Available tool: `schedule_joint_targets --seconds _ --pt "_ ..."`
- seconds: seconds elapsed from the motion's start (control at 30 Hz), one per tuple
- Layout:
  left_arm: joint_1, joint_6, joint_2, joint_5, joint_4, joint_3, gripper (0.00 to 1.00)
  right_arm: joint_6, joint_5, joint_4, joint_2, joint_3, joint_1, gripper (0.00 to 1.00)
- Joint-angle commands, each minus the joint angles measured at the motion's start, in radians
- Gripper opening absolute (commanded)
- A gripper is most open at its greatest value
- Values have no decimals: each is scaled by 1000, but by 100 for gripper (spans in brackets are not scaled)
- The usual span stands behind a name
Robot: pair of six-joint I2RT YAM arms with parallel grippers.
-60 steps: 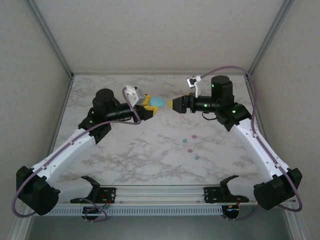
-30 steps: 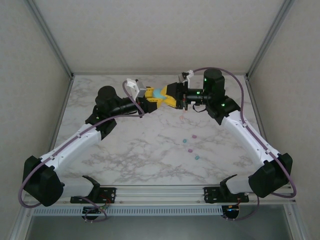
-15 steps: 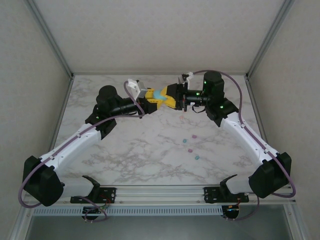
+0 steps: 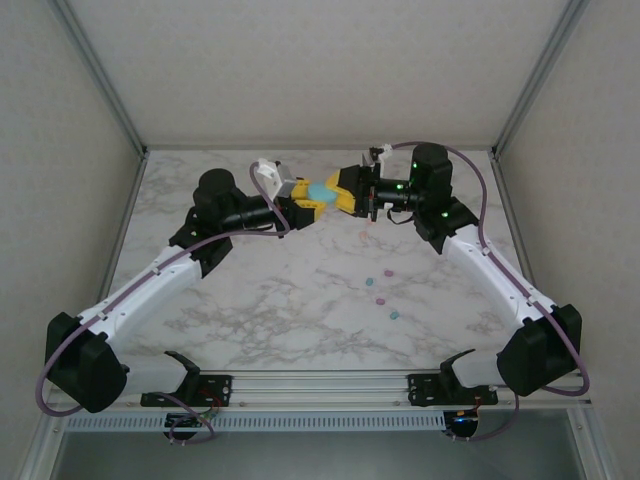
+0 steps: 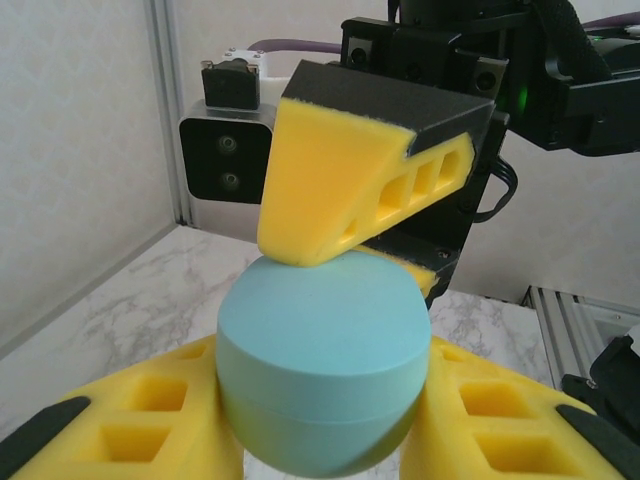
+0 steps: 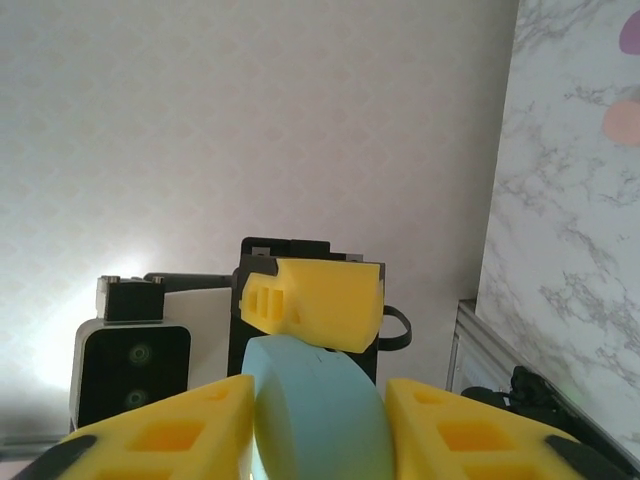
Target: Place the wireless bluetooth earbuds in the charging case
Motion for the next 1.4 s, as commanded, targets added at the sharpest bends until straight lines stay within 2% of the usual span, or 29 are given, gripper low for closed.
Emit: schedule_joint_targets --seconds 0.0,0.13,0.23,0.33,0.43,0.6,0.83,1.0,1.1,1.23,1.37 --pt "-8 17 -11 24 27 42 20 5 -36 14 -11 1 -6 45" --pt "-9 15 -6 24 32 45 20 -22 -56 -15 -13 17 -6 45" --pt "-9 13 -1 26 33 48 20 -26 -57 -15 -9 21 -6 38" --pt "-9 11 4 27 32 52 20 -23 -60 -10 -8 20 0 45" --pt "-10 10 8 27 33 51 20 -21 -74 0 -3 20 6 47" --pt "-10 11 10 25 31 50 20 -23 -83 3 1 21 9 41" --pt "-9 22 13 20 8 50 20 -23 -92 4 4 34 18 42" --pt "-10 39 11 19 -15 51 20 -71 -56 -52 -8 39 22 25" --pt "-10 40 7 16 -11 47 28 -65 -35 -51 -9 36 21 16" --pt "-6 36 -3 -1 14 25 46 14 -16 47 -20 2 22 11" --pt "14 -22 -3 7 131 -28 55 121 -3 195 -33 -37 22 10"
